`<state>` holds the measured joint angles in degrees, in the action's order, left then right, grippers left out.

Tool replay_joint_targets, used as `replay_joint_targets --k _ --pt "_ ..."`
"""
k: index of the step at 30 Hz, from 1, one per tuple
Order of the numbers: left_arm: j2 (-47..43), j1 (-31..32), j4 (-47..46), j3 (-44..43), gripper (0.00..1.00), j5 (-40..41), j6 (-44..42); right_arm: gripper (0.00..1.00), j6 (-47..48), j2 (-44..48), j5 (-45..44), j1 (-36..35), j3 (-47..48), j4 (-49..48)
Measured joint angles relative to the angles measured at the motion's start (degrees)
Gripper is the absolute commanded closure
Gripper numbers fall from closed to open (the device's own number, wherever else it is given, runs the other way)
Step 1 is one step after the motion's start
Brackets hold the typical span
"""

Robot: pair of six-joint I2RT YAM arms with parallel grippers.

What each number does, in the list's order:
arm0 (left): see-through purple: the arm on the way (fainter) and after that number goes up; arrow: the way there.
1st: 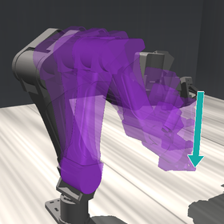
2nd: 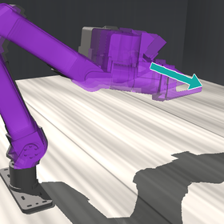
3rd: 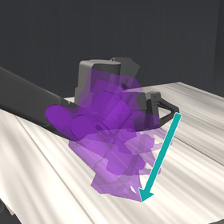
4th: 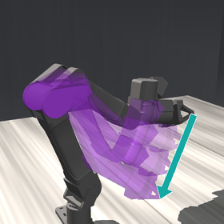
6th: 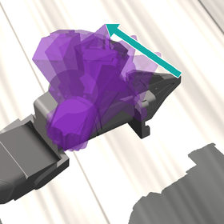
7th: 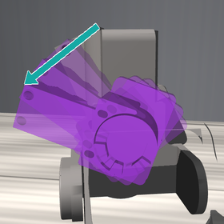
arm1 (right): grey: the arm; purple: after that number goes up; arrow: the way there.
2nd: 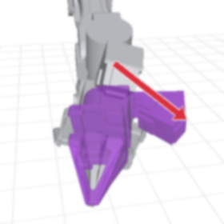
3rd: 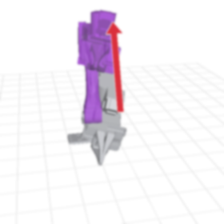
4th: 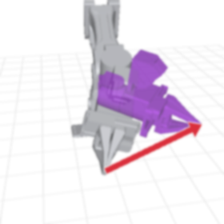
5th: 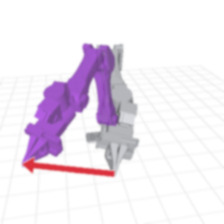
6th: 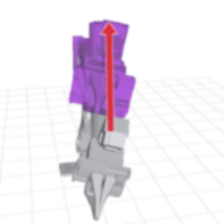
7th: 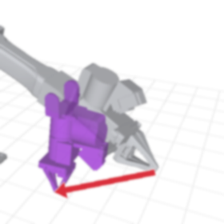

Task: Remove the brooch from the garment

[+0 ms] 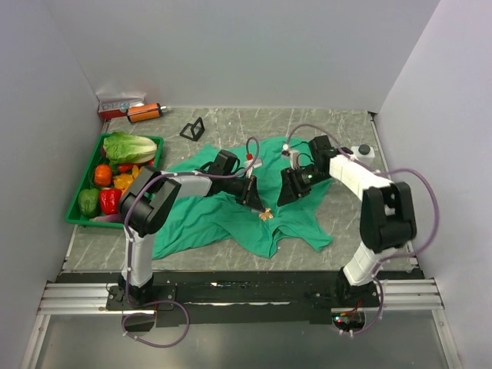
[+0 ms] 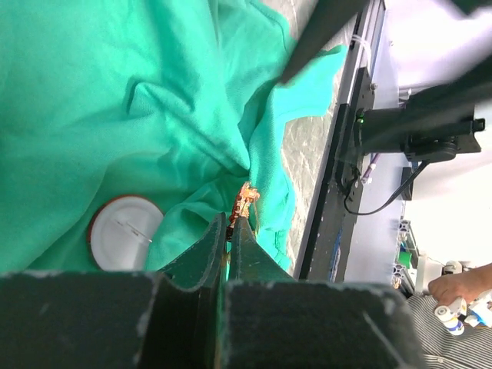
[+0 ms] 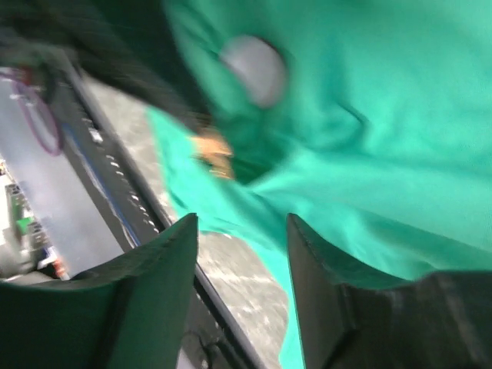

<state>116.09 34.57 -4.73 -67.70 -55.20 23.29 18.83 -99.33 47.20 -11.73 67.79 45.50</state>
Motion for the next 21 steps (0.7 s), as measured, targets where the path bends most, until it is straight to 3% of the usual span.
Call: replay_joint_targets --k 5,21 --pt "0.0 0.0 -0.7 0.0 0.99 -0.5 0.3 0.38 2.8 5.9 4.9 -0.7 -0.7 -2.7" --pt "0.0 -0.3 -1.5 0.0 0.99 -4.4 1.2 0.35 5.4 -0.2 4.6 -5.2 -0.7 -4.5"
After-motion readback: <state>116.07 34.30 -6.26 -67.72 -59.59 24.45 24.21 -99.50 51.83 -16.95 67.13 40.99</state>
